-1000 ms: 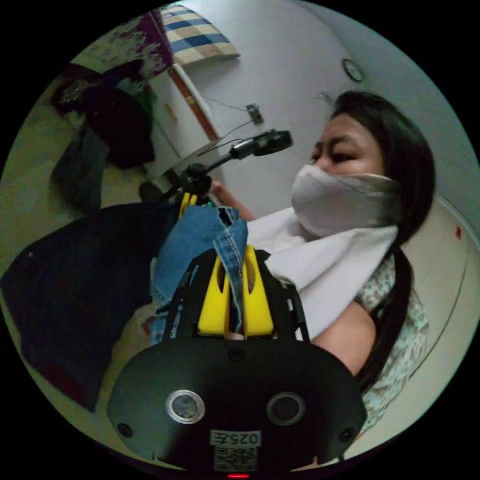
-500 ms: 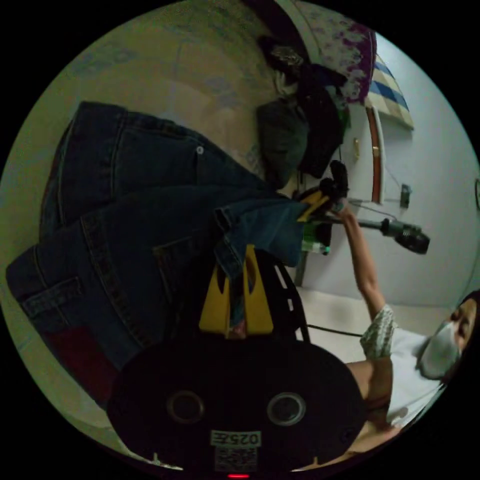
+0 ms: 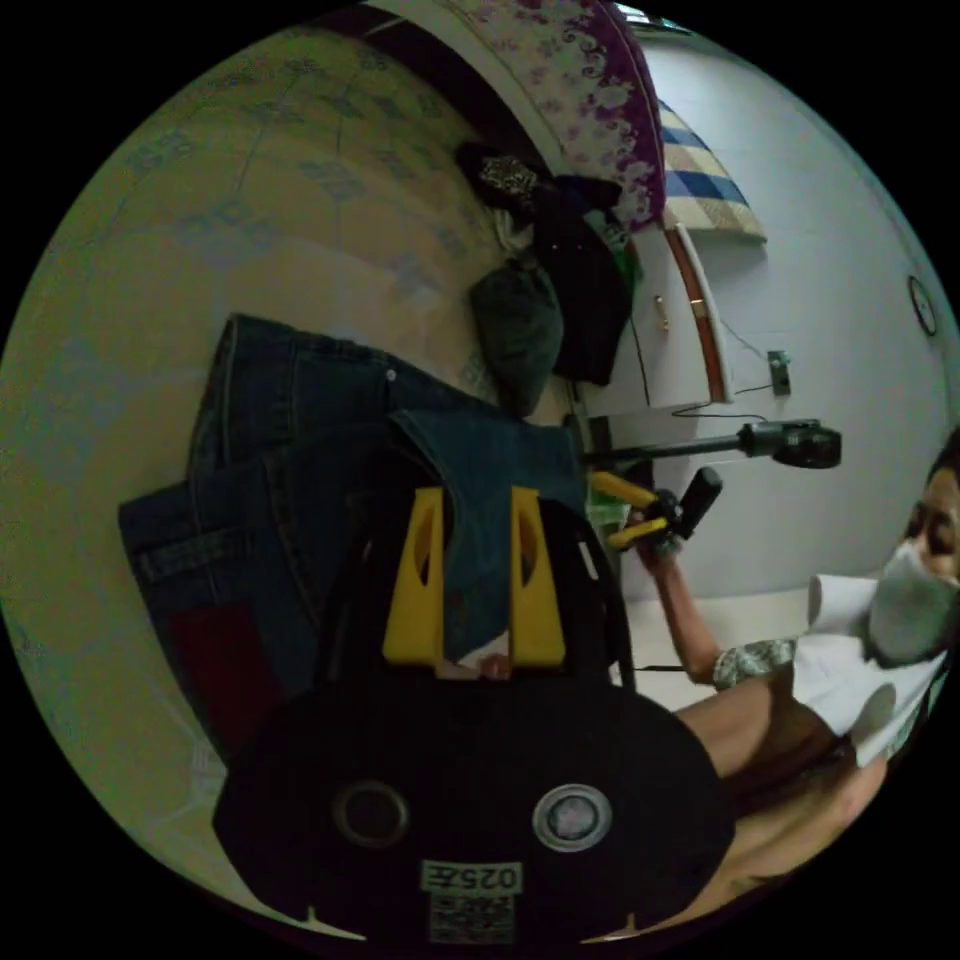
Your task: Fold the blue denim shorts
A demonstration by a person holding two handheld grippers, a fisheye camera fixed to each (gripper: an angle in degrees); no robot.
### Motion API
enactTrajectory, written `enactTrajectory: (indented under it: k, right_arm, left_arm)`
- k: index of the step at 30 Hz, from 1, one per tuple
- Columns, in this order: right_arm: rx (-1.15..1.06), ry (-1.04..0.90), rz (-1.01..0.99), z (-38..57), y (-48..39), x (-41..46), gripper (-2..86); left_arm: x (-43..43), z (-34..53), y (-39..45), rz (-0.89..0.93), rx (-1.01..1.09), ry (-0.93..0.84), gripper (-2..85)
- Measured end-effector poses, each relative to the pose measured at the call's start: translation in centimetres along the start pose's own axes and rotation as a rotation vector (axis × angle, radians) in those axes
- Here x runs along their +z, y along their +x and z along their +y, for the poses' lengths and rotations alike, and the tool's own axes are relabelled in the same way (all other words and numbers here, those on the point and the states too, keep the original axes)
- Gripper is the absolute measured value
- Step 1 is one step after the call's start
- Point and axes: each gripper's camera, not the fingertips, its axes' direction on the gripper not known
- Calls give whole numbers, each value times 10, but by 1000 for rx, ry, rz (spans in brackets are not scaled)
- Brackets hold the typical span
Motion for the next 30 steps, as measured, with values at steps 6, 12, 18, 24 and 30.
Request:
enactTrajectory:
  k: [6,12,18,24,30]
  right_arm:
    - [232,646,170,94,-88,-1,143]
    - [411,587,375,94,-138,29,49]
    - [527,256,602,115,-134,73,80]
    - [503,80,713,117,-128,98,128]
    - [454,-71,917,91,-115,148,126]
  left_arm:
    - [11,64,30,-177,185,-3,142]
    - [26,75,56,-299,213,-57,130]
    - [9,84,85,-260,201,-81,114]
    - [14,83,102,-363,160,-166,46]
    - [-8,81,123,-244,63,-215,-9]
